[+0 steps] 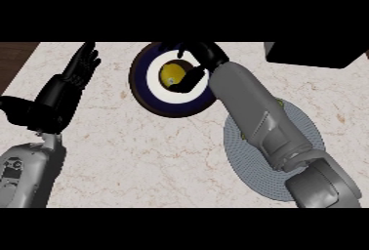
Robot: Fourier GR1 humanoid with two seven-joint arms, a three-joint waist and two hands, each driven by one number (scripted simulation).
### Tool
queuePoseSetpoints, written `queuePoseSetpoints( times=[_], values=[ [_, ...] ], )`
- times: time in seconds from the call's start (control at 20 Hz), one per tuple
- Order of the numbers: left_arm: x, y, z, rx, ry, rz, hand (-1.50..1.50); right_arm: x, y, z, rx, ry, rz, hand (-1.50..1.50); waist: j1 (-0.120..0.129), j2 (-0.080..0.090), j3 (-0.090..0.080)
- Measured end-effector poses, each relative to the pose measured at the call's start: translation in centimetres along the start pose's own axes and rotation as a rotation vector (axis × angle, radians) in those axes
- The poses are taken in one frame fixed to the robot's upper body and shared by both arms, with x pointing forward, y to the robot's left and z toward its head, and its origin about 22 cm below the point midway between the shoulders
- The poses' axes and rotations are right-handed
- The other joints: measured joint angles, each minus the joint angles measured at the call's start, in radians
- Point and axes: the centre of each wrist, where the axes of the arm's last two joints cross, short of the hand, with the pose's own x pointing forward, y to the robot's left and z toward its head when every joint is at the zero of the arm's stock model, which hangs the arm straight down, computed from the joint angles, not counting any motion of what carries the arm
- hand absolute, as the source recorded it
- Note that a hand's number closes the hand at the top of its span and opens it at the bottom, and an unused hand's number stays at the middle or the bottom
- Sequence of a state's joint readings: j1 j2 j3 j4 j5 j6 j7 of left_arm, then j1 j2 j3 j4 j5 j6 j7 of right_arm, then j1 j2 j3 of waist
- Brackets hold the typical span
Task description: Pick the lemon from the placemat and place it in the plate
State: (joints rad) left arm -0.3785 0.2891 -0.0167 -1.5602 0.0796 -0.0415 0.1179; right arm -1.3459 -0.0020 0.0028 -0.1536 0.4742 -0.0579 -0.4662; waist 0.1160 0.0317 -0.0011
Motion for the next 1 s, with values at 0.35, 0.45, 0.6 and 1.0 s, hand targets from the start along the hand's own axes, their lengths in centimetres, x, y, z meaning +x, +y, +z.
queuePoseSetpoints(
  times=[0.35,0.45,0.6,1.0],
  values=[
    [0.5,-0.9,-0.8,-0.025,-0.016,0.008,0.0,0.1,-0.2,-0.1,-0.051,-0.046,-0.176,-1.5,0.028,0.005,0.001],
    [0.6,-1.0,-0.9,-0.025,-0.014,0.007,0.0,0.1,-0.3,-0.1,-0.096,-0.061,-0.238,-1.5,0.023,0.003,0.001],
    [0.0,-0.7,-0.7,-0.012,-0.009,0.006,0.0,0.4,-0.7,-0.3,-0.143,-0.08,-0.346,-1.5,0.017,0.001,0.001],
    [-0.5,0.2,0.0,0.021,0.0,0.0,0.0,-1.2,-2.1,0.7,-0.213,-0.067,-0.565,-1.5,-0.023,0.001,0.001]
  ],
)
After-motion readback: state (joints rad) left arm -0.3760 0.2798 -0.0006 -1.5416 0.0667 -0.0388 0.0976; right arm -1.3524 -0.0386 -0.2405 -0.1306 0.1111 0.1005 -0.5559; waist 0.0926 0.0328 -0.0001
